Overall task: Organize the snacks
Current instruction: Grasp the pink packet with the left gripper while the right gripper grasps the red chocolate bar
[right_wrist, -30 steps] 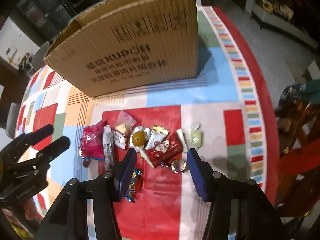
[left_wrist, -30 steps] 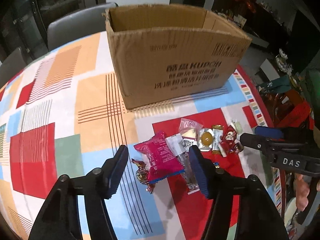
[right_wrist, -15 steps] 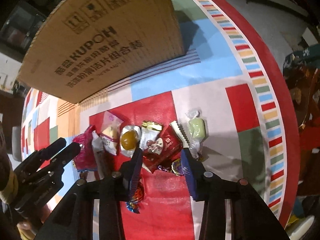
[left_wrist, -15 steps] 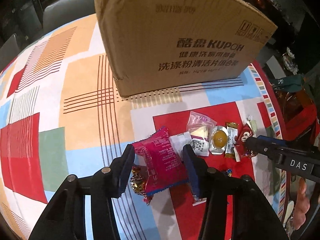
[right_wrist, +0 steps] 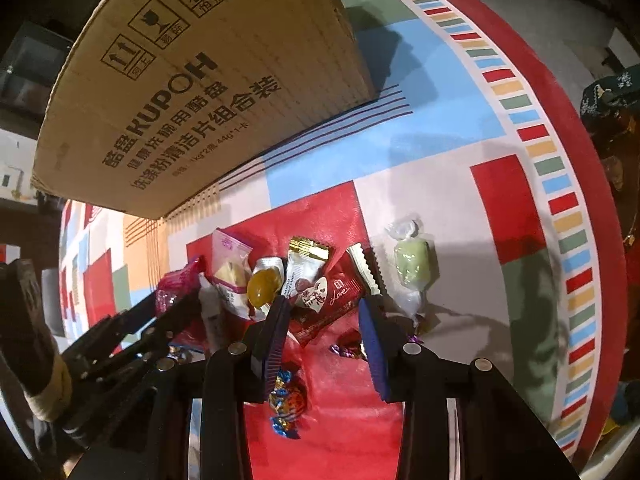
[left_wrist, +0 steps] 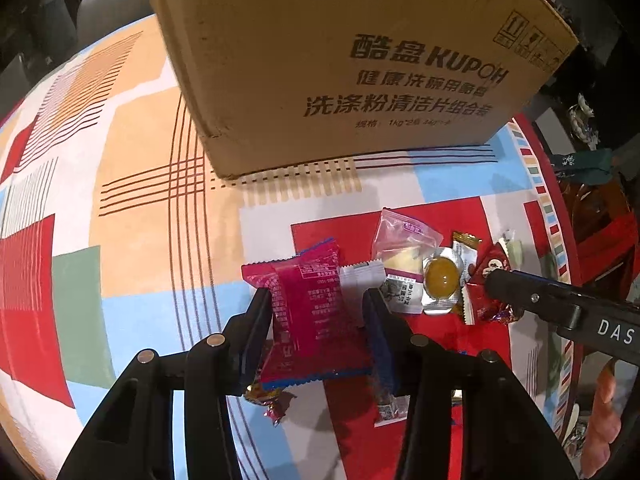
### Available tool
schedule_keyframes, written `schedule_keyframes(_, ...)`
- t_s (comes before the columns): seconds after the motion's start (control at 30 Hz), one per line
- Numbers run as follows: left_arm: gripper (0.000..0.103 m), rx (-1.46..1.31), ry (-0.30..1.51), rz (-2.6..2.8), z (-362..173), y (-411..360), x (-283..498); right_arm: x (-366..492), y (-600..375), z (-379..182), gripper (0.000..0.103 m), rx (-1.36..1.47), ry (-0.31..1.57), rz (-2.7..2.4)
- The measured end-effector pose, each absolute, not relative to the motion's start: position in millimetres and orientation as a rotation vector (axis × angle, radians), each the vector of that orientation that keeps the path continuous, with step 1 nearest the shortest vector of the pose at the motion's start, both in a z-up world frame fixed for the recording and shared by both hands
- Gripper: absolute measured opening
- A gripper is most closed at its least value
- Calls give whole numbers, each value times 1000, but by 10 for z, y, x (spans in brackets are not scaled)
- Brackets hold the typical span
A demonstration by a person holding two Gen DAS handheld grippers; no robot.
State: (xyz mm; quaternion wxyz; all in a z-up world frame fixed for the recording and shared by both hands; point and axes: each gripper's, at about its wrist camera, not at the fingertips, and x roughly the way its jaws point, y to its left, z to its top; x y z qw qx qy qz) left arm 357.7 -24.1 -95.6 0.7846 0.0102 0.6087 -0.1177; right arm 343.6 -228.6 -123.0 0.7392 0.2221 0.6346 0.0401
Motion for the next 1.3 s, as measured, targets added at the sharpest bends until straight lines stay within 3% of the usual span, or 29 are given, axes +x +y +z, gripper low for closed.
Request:
schedule_keyframes(0.23, 35, 62, 1296, -251, -934, -278, 3555, 3522, -2432, -1268, 38, 558, 1421, 98)
schedule_keyframes(0.43, 34, 73, 1271, -250, -889, -288, 3500, 3525, -2368, -1302, 38, 512, 1426, 105)
schedule_keyframes(0.57, 33, 66, 1259, -249, -838, -294, 3492, 3518, -2262, -1271, 28, 443, 1416, 106)
schedule_keyframes(1.3, 33, 58, 1132, -325, -140, -365, 3203, 3259, -2143, -511, 27, 211, 1227, 176)
